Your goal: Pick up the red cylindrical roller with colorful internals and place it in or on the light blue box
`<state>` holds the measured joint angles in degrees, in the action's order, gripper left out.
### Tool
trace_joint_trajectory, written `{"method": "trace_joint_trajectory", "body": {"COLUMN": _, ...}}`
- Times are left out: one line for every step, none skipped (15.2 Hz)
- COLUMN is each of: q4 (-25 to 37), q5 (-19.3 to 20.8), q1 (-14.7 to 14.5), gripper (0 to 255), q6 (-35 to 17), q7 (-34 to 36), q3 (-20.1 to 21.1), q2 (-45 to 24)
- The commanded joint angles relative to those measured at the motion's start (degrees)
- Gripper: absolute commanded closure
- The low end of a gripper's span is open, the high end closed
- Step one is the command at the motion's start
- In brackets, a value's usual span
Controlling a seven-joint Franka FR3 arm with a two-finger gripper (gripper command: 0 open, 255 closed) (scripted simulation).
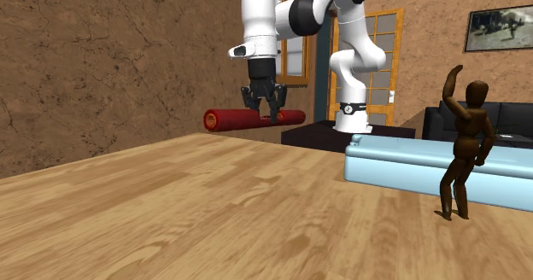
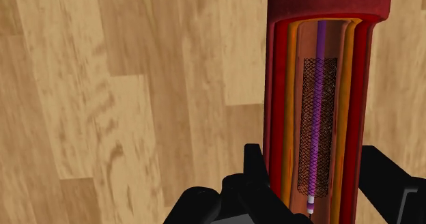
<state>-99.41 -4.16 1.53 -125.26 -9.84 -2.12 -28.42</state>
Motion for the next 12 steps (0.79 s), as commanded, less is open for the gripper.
{"method": "trace_joint_trajectory", "body": {"q4": 0.31, "q5": 0.07, "q1": 0.0, "gripper": 255, "q6": 1.17, "q7": 0.05, "q3": -0.04, "q2": 0.9}}
{"method": "trace_joint_trajectory", "body": {"q4": 0.51, "q5": 0.11, "q1": -0.01, "gripper": 255, "q6": 1.77, "q7": 0.09, "q3": -0.06, "q2": 1.3}}
{"method": "trace_joint_trajectory", "body": {"q4": 0.73, "q5": 0.15, "q1": -0.02, "gripper": 255, "q6": 2.38, "q7": 0.14, "q3": -0.07, "q2": 1.69}}
{"method": "trace_joint_trajectory", "body": {"q4": 0.89, "q5": 0.17, "q1": -0.02, "gripper": 255, "q6": 2.81, "q7": 0.16, "q3": -0.09, "q2": 1.97}}
{"method": "trace_joint_trajectory", "body": {"q4": -1.08, "q5": 0.26, "q1": -0.79, "gripper": 255, "q6": 2.04, "q7": 1.15, "q3": 0.16, "q2": 3.21}}
{"method": "trace_joint_trajectory", "body": {"q4": -2.95, "q5": 0.35, "q1": -1.57, "gripper": 255, "q6": 1.31, "q7": 2.16, "q3": 0.42, "q2": 4.4}}
{"method": "trace_joint_trajectory", "body": {"q4": -4.74, "q5": 0.44, "q1": -2.34, "gripper": 255, "q6": 0.62, "q7": 3.19, "q3": 0.69, "q2": 5.55}}
{"method": "trace_joint_trajectory", "body": {"q4": -6.45, "q5": 0.52, "q1": -3.11, "gripper": 255, "q6": -0.04, "q7": 4.24, "q3": 0.99, "q2": 6.64}}
{"method": "trace_joint_trajectory", "body": {"q4": -8.07, "q5": 0.6, "q1": -3.89, "gripper": 255, "q6": -0.66, "q7": 5.32, "q3": 1.3, "q2": 7.7}}
{"method": "trace_joint_trajectory", "body": {"q4": -9.62, "q5": 0.68, "q1": -4.66, "gripper": 255, "q6": -1.25, "q7": 6.42, "q3": 1.63, "q2": 8.71}}
{"method": "trace_joint_trajectory", "body": {"q4": -11.09, "q5": 0.75, "q1": -5.43, "gripper": 255, "q6": -1.81, "q7": 7.54, "q3": 1.98, "q2": 9.67}}
{"method": "trace_joint_trajectory", "body": {"q4": -12.49, "q5": 0.82, "q1": -6.2, "gripper": 255, "q6": -2.34, "q7": 8.68, "q3": 2.34, "q2": 10.6}}
